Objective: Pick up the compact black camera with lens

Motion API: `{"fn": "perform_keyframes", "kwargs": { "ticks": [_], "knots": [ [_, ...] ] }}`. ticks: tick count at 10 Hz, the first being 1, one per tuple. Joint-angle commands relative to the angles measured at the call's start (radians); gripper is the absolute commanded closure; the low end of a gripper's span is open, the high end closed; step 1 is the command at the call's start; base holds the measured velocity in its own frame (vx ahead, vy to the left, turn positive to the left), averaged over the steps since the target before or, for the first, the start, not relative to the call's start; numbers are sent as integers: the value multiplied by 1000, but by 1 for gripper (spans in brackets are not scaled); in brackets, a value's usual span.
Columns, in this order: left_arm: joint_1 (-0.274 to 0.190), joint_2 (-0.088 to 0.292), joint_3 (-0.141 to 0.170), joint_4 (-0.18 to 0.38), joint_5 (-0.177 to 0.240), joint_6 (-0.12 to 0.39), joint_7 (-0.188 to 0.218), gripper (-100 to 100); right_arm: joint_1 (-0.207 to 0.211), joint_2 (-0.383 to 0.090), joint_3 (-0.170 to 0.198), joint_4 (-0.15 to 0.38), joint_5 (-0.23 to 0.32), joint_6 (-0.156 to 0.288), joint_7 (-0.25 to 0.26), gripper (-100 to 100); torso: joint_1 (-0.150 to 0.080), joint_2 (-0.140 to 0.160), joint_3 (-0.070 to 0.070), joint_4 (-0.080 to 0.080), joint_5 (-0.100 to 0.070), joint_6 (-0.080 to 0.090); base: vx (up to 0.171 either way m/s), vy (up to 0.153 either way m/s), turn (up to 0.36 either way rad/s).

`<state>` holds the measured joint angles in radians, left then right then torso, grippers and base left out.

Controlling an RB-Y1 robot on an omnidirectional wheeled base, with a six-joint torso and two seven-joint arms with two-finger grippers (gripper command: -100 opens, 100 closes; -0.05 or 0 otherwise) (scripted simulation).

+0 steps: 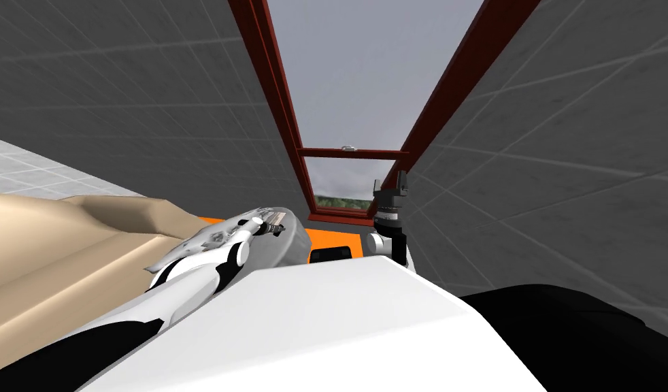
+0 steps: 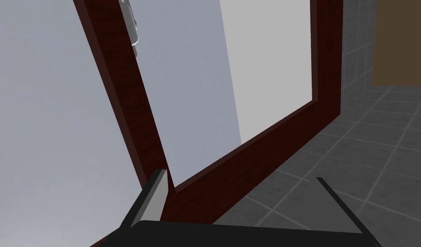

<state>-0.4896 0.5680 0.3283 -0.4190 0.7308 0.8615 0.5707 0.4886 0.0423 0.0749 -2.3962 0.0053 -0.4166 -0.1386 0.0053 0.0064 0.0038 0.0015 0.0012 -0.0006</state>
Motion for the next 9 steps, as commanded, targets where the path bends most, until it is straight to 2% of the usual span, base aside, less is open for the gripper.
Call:
{"fn": "perform_keyframes", "kwargs": {
  "ticks": [1, 3, 5, 6, 9],
  "knots": [
    [-15, -6, 1, 28, -12, -27, 22, -100, 0, 0, 0, 0, 0, 0, 0, 0, 0, 0, 0, 0, 0, 0, -56, 55, -135],
    [-31, -21, 1, 53, -37, -63, 74, -100, 0, 0, 0, 0, 0, 0, 0, 0, 1, -1, -1, 0, 0, 1, -100, 86, -263],
    [-24, -22, 0, 37, -37, -53, 77, -100, 0, 0, 0, 0, 0, 0, 0, 0, 1, -1, -1, 0, 0, 0, -58, 41, -20],
    [-24, -22, 0, 39, -37, -56, 78, 100, 0, 0, 0, 0, 0, 0, 0, 0, -2, -4, -2, -1, 0, 0, -7, 5, -2],
    [-24, -21, 1, 39, -37, -56, 78, 100, 0, 0, 0, 0, 0, 0, 0, 0, -4, -7, -4, -2, -1, 0, 0, 0, 0]
  ]
}}
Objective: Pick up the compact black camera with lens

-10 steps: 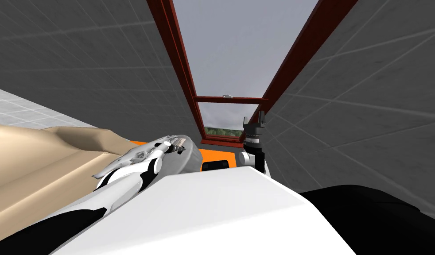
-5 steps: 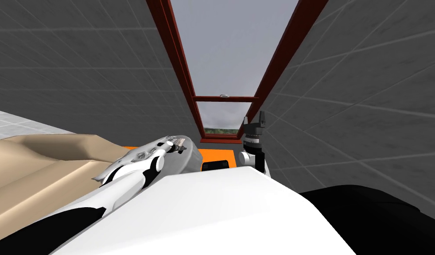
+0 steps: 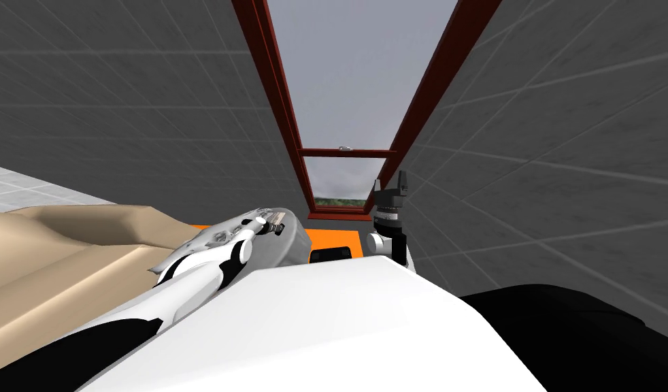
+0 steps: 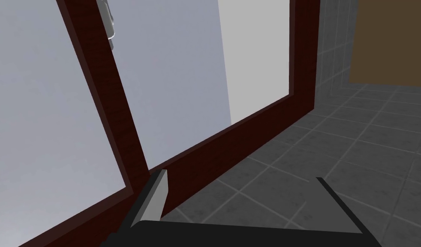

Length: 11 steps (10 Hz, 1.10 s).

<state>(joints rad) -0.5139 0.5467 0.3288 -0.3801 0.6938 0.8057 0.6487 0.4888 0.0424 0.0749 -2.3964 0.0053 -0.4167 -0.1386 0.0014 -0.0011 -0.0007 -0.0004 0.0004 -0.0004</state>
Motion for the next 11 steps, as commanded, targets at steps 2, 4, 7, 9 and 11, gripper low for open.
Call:
{"fn": "perform_keyframes", "kwargs": {
  "ticks": [2, 4, 7, 9, 11],
  "knots": [
    [0, 0, 0, 0, 0, 0, 0, 0, 0, 0, 0, 0, 0, 0, 0, 0, 0, 0, 0, 0, 0, 0, 0, 0, 0],
    [9, 15, 1, -11, 25, 29, -56, 100, 0, 0, 0, 0, 0, 0, 0, 0, -2, -2, -1, -1, -1, -2, 81, -60, 246],
    [25, 29, 0, -36, 49, 65, -107, 100, 0, 0, 0, 0, 0, 0, 0, 0, -6, -7, -4, -1, -1, 1, 110, -89, 135],
    [33, 36, 0, -49, 61, 83, -133, 100, 0, 0, 0, 0, 0, 0, 0, 0, -6, -6, -3, -1, -2, -1, 80, -80, 174],
    [49, 51, 0, -74, 86, 119, -185, 100, 0, 0, 0, 0, 0, 0, 0, 0, -4, -4, -2, 0, -1, 0, 79, -67, 184]
  ]
}}
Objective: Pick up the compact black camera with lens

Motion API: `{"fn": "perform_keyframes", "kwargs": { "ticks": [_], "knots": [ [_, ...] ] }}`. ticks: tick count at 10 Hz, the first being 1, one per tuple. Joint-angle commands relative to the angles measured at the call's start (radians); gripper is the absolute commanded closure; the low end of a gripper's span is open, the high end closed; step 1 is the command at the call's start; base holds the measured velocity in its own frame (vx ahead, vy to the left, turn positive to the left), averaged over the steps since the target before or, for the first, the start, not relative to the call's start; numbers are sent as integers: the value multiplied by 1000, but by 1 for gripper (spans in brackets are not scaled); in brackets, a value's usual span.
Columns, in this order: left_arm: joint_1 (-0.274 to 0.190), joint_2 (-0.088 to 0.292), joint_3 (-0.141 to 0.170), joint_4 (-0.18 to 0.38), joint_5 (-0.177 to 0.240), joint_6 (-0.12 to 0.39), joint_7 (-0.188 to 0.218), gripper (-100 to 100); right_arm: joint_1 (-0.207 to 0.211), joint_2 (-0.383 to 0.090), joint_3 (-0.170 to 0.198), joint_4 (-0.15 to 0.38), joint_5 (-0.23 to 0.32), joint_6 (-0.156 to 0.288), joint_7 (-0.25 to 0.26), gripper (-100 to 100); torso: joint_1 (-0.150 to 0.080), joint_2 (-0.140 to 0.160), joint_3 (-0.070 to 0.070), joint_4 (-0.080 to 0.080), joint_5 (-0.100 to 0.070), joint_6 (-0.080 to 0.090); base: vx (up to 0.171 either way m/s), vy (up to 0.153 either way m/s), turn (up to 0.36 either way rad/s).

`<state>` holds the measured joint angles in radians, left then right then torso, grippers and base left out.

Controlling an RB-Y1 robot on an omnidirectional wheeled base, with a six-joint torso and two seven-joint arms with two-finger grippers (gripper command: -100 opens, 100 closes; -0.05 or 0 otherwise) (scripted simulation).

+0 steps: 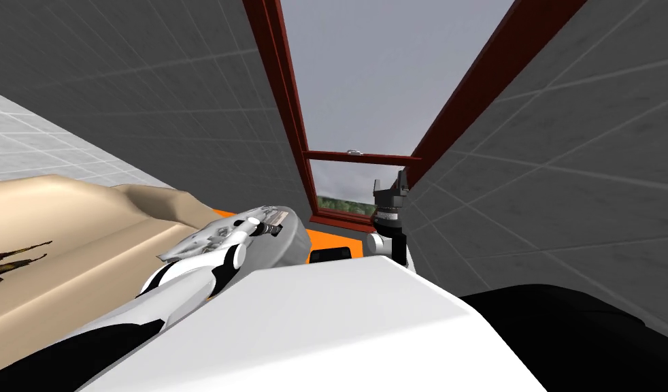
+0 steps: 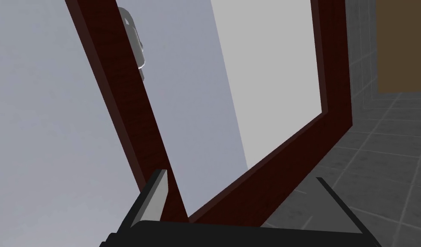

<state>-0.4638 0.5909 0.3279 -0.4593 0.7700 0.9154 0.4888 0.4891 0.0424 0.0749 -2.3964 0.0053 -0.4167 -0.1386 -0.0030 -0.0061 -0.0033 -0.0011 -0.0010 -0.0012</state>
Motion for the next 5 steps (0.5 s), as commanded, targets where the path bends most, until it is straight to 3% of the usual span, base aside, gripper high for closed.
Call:
{"fn": "perform_keyframes", "kwargs": {
  "ticks": [1, 3, 4, 5],
  "knots": [
    [7, 14, 1, -7, 22, 27, -50, 100, 0, 0, 0, 0, 0, 0, 0, 0, 0, 0, 0, 0, 0, 0, 106, -95, 234],
    [23, 28, 1, -33, 46, 63, -102, 100, 0, 0, 0, 0, 0, 0, 0, 0, -3, -2, -1, 0, 0, 1, 115, -126, 252],
    [19, 22, 0, -27, 38, 49, -81, 100, 0, 0, 0, 0, 0, 0, 0, 0, -3, -2, -1, 0, -1, 1, 45, -57, 65],
    [21, 24, 0, -28, 39, 54, -87, 0, 0, 0, 0, 0, 0, 0, 0, 0, 0, 1, 0, 0, 0, 2, 7, -11, -9]
  ]
}}
